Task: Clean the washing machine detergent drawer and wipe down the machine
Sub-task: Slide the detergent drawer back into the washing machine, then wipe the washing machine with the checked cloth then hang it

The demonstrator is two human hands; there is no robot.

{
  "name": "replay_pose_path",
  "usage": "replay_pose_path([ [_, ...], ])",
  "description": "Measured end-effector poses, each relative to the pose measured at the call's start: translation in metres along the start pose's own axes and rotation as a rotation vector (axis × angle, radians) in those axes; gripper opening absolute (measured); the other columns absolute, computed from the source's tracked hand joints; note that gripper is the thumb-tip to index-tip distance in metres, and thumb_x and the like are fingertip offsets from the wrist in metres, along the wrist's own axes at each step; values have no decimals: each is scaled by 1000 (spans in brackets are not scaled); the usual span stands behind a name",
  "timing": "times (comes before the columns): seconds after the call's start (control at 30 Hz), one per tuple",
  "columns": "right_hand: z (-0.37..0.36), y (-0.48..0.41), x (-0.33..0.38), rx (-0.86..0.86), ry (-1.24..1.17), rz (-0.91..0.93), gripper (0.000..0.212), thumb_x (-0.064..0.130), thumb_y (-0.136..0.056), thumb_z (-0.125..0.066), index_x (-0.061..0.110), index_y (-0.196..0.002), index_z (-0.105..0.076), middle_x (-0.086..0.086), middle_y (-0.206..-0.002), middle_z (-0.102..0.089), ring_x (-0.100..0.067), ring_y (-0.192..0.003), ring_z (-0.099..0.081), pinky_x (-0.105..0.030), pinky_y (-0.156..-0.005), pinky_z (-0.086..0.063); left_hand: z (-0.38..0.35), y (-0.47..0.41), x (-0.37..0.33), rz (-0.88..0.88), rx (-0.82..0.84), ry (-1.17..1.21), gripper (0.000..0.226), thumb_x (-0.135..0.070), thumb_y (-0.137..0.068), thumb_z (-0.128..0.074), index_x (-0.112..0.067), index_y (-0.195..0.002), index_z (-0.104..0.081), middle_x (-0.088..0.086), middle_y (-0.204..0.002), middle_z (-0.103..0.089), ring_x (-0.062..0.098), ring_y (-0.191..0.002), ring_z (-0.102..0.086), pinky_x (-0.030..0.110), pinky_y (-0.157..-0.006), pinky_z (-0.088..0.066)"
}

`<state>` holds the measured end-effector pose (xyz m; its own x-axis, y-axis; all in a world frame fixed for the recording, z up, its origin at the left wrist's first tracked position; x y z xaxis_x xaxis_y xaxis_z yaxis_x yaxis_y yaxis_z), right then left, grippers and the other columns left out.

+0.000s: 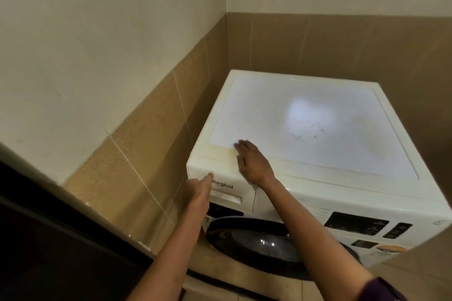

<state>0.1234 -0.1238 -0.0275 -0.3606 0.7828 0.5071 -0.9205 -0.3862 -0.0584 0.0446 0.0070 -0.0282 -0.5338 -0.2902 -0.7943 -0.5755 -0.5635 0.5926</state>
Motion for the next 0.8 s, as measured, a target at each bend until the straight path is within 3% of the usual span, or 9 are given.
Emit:
replay_pose_path([
  [0.1, 31, 4, 4, -110, -118, -12, 41, 12, -95, -44, 15, -135, -47, -5, -145, -40, -21, -134, -35, -29, -105, -33, 3, 24, -33, -246, -18, -116, 15, -20, -84, -66, -8, -89, -58, 22, -112, -63, 31, -87, -58, 37, -81, -48],
  [0.17, 60, 11, 9, -204, -197, -15, 34, 11, -95, -46, 15, -128, -55, -5, -135, -49, -22, -126, -43, -24, -96, -35, -4, 44, -56, -332, 28, -135, 14, -22, -86, -64, -16, -80, -54, 20, -108, -64, 29, -84, -55, 41, -88, -49],
  [0.3, 148, 37, 2, -361, -279, -49, 29, 7, -93, -47, 16, -116, -63, -6, -119, -57, -20, -114, -51, -18, -85, -34, -42, 108, -104, -590, 210, -152, 9, -21, -88, -62, -14, -91, -58, 5, -91, -60, 32, -97, -59, 37, -86, -49],
  [0.5, 293, 86, -34, -574, -207, -114, 26, 7, -92, -48, 15, -106, -69, -5, -104, -61, -17, -99, -56, -23, -78, -40, -126, 215, -171, -984, 324, -271, 9, -18, -87, -62, -10, -91, -60, 0, -83, -59, 10, -72, -53, 14, -59, -40],
  [0.6, 384, 120, -69, -694, -127, -105, 28, 3, -87, -50, 11, -102, -71, -12, -100, -67, -26, -100, -57, -34, -89, -47, -194, 287, -199, -1165, 429, -260, 7, -11, -84, -63, -13, -84, -57, -1, -74, -55, 5, -63, -48, 22, -62, -40],
  [0.67, 424, 136, -80, -742, -98, -100, 28, 1, -86, -51, 9, -102, -72, -12, -101, -67, -28, -102, -58, -27, -89, -43, -227, 314, -213, -1247, 429, -282, 10, -9, -83, -64, -15, -84, -57, 2, -78, -58, 12, -67, -52, 26, -69, -43],
  [0.73, 486, 173, -120, -792, -81, -152, 28, 2, -87, -50, 11, -102, -72, -10, -100, -64, -23, -96, -59, -18, -80, -37, -292, 366, -218, -1334, 469, -286, 8, -10, -81, -66, -15, -85, -60, 3, -78, -59, 16, -70, -54, 29, -71, -46],
  [0.8, 548, 205, -165, -866, -18, -198, 28, 5, -88, -50, 14, -102, -72, -8, -101, -62, -19, -95, -59, -18, -80, -38, -351, 417, -224, -1391, 517, -304, 8, -11, -81, -66, -10, -88, -63, 3, -77, -60, 16, -70, -54, 27, -70, -44],
])
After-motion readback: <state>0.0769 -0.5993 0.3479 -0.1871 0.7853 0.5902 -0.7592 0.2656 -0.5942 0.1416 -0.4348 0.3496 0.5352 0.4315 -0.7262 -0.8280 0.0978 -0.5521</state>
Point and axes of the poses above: each hand's wrist, its own y-axis away from the middle knuckle, its own z-axis out of the back of the hand, x = y × z, the point moved 1 cm from there along -y, towards the middle knuckle
